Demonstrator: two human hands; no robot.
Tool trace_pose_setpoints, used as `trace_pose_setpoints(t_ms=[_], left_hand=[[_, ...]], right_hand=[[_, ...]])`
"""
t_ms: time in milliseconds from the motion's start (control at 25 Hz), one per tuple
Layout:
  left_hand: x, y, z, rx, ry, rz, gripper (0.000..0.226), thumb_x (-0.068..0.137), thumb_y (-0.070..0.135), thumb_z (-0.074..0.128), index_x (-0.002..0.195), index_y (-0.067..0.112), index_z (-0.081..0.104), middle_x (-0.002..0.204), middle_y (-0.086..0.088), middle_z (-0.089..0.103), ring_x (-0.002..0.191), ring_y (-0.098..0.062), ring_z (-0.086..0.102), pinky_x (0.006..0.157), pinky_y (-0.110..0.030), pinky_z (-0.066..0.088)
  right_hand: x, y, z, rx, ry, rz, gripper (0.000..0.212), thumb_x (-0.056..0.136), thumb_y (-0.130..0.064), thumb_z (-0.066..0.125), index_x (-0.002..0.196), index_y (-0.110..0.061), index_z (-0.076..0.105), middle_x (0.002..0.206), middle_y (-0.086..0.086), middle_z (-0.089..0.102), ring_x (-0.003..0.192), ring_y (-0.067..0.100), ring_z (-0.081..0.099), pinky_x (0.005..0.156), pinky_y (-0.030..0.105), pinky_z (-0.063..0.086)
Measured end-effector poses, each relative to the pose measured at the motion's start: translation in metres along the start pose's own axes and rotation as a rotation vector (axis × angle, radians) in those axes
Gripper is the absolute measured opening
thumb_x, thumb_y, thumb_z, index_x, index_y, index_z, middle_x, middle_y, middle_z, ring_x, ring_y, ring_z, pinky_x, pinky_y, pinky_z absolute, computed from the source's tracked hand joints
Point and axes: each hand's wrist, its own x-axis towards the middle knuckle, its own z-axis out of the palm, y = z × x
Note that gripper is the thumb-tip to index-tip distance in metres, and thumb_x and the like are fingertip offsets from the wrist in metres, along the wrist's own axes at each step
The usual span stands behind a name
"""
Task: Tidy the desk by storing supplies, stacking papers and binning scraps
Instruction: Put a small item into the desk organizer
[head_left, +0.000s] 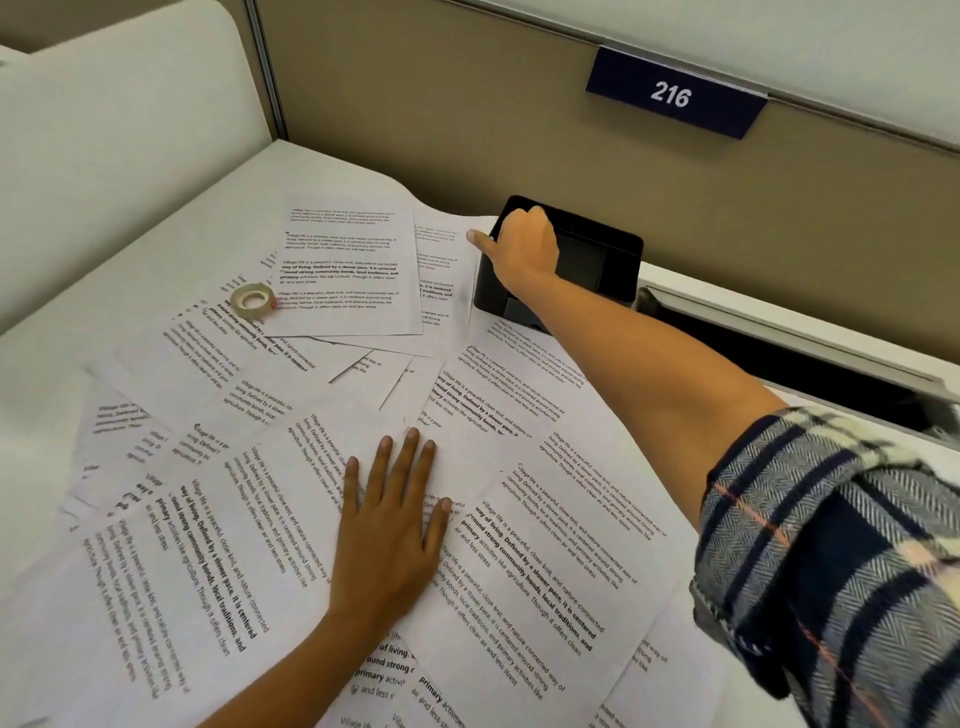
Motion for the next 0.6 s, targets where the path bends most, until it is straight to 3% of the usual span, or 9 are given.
trace_pose_setpoints(t_ms=[120,360,600], left_hand=[[0.0,0.0,0.0,-0.009,0.003,-0.002,0.062,0.095,0.051,0.013,0.15,0.025,0.001,0.159,0.004,0.0,0.146,-0.015,-0.006,0.117,-0.048,0.005],[0.0,0.0,0.0,-0.009,0.016,0.0,0.062,0.095,0.05,0.015,0.15,0.025,0.002,0.159,0.005,0.001,0.146,-0.015,-0.005,0.117,-0.047,0.004],[-0.001,-0.001,0.001,-0.01,0.016,-0.001,0.061,0.095,0.05,0.014,0.15,0.026,0.003,0.158,0.005,0.001,0.146,-0.015,-0.006,0.117,-0.047,0.004]], right_hand=[[-0.003,0.003,0.004,-0.004,0.007,0.0,0.048,0.084,-0.052,0.058,0.071,-0.009,0.042,0.098,0.008,0.046,0.096,0.025,0.052,0.066,0.03,0.039],[-0.005,0.009,0.008,0.036,0.013,-0.021,0.044,0.086,-0.048,0.057,0.08,-0.004,0.058,0.11,0.012,0.049,0.099,0.024,0.049,0.068,0.029,0.038],[-0.017,0.016,-0.003,0.2,0.14,-0.087,0.036,0.088,-0.039,0.06,0.083,-0.003,0.062,0.099,0.009,0.051,0.092,0.021,0.049,0.071,0.03,0.048]])
